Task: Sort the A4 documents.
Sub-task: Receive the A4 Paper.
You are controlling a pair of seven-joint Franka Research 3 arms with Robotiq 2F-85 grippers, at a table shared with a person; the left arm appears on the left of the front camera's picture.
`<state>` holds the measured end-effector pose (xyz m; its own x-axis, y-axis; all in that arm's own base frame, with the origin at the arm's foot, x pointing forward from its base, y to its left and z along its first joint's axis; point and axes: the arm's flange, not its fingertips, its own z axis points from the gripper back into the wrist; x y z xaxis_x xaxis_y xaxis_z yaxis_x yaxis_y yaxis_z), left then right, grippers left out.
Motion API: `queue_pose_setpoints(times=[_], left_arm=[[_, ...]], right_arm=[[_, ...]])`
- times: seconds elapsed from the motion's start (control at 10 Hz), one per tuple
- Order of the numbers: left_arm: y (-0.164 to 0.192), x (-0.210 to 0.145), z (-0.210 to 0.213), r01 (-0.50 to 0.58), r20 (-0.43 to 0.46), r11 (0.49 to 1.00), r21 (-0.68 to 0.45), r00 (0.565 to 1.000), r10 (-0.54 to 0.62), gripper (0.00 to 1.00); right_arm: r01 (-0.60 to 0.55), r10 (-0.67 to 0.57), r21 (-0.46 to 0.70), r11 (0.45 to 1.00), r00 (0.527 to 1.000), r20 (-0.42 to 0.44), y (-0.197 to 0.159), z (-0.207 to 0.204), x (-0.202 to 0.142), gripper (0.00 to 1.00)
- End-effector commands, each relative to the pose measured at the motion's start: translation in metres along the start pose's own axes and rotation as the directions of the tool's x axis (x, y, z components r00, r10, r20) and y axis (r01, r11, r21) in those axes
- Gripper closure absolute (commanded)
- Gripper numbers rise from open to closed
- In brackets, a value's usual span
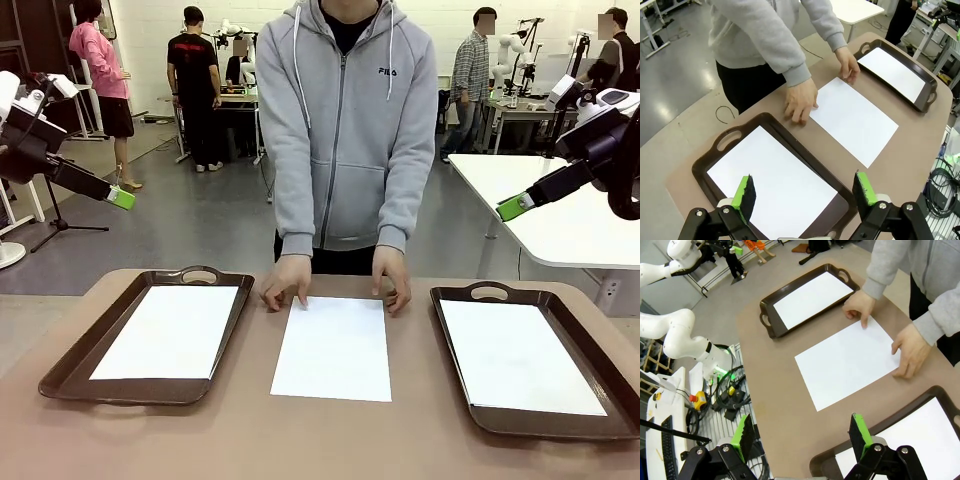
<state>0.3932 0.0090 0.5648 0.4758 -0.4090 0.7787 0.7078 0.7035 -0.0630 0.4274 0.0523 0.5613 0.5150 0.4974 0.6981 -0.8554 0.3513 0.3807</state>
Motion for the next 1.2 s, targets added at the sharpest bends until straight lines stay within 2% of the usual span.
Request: queue_pose_setpoints(times=[0.0,1.1], left_arm=[[0.0001,-0.0005,-0.0008,0.002,0.006,1.0,0.013,1.0,-0.002,0.0],[0.0001,-0.0005,-0.0008,0.002,0.006,1.0,0.013,1.0,-0.002,0.0]], right_arm=[[-0.009,0.009,0.008,1.0,1.0,0.007,-0.0004,-0.0006,0.0007,0.01],[-0.009,0.009,0.008,1.0,1.0,0.007,-0.0004,-0.0006,0.0007,0.01]])
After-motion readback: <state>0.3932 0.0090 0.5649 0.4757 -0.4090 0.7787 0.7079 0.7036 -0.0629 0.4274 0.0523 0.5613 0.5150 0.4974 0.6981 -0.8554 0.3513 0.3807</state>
